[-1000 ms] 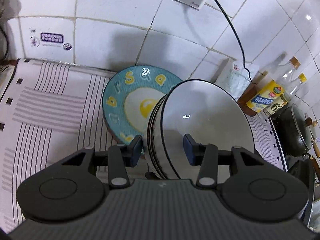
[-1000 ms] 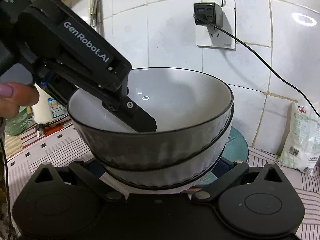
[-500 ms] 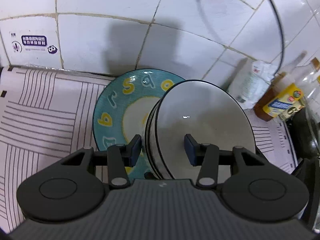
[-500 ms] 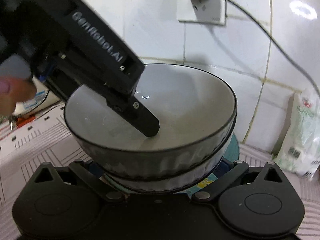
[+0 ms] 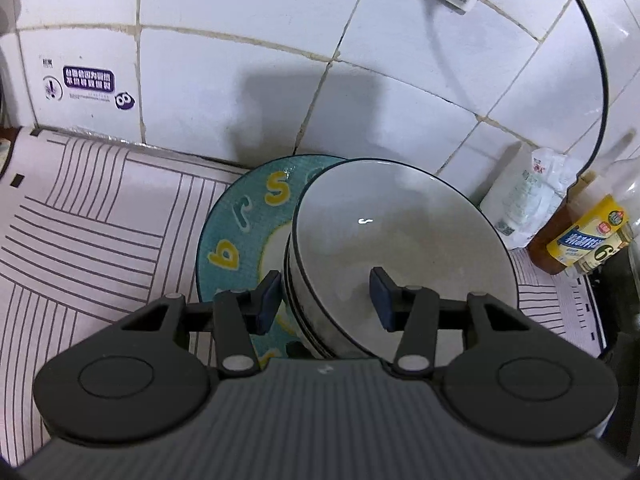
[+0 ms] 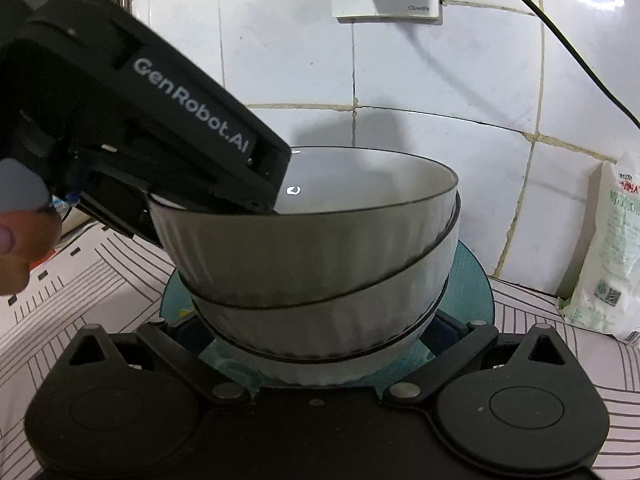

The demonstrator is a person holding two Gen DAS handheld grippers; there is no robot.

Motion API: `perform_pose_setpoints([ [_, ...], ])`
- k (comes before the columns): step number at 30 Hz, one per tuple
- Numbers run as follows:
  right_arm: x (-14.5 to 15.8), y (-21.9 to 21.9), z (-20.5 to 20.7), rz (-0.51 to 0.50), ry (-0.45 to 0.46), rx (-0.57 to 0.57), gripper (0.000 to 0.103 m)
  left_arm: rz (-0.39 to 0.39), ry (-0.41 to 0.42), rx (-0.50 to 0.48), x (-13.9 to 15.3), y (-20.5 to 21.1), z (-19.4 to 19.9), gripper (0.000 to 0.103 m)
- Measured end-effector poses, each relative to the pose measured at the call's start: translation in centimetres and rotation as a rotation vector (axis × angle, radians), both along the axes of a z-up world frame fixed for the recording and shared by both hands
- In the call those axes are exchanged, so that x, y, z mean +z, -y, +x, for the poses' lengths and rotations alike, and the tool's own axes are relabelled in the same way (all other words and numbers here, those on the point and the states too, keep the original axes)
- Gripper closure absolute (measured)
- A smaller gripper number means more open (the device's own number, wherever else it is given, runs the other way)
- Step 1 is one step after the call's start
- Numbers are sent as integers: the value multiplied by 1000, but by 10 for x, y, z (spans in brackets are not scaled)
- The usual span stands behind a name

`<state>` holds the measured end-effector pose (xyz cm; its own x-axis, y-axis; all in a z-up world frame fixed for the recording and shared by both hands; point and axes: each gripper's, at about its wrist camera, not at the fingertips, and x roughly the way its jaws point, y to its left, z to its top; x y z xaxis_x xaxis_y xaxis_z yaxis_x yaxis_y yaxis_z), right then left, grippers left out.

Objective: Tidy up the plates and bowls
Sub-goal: 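Open both grippers and pull back from the bowl stack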

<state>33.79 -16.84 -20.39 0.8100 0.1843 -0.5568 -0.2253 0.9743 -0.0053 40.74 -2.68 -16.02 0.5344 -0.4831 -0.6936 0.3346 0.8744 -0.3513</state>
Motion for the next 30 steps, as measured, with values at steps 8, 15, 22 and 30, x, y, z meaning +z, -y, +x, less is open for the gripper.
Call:
perform_pose_setpoints([
  [8, 0, -8, -21, -62, -22, -27, 1, 18, 81, 90, 5, -9, -16, 54],
  [15, 30, -5, -93, -71, 88, 10, 0, -15, 132, 160, 20, -33, -46, 48],
  [22, 36, 25, -158, 43, 52, -158, 0, 33, 211, 135, 44, -32, -90, 48],
  [30, 61, 49, -193, 52, -6, -326, 0, 93, 230, 101, 74, -27, -149, 48],
])
